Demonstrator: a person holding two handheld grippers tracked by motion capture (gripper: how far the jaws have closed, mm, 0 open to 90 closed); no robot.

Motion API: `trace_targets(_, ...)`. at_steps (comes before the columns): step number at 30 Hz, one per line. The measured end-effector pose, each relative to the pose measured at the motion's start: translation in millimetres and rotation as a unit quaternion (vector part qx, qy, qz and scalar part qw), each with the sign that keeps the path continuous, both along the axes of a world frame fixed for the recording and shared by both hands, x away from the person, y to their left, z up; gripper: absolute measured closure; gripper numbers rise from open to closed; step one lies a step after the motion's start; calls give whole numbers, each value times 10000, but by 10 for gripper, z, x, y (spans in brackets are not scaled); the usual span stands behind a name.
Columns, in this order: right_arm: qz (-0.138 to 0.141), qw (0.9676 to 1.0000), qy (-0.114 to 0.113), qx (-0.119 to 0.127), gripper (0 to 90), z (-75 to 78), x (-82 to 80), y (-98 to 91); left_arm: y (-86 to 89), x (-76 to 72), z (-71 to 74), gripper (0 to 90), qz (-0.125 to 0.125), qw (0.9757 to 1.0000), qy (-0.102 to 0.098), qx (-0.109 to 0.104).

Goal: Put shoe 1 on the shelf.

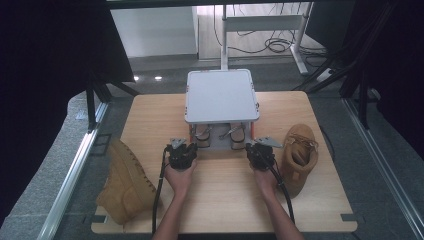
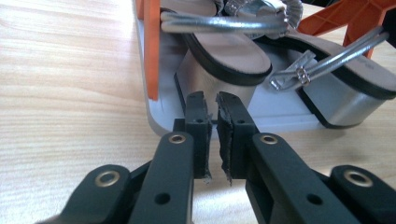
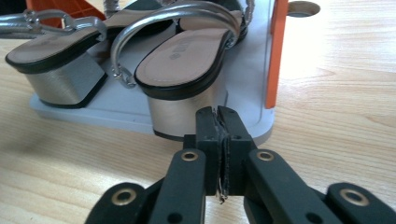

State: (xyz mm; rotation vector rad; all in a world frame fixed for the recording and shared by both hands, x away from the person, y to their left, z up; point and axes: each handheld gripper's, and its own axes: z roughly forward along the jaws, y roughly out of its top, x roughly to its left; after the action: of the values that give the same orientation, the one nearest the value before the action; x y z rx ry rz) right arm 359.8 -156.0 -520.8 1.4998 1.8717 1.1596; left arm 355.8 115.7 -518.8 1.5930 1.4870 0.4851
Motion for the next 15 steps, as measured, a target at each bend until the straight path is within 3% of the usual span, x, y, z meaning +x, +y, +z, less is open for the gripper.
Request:
trace_targets(3,4,10000,20,-11,894,-6,6,-8,17,32,14,851,14,9999,29,-149)
trace_targets(12,-95,9999,55,-38,894,-30,45,-22,44,112,-21,865,117,9998,109,-134)
trace_targets(15,-45,9998,89,-158,894,-68,61,12,47,134,-38,861,116,9998,151,-105)
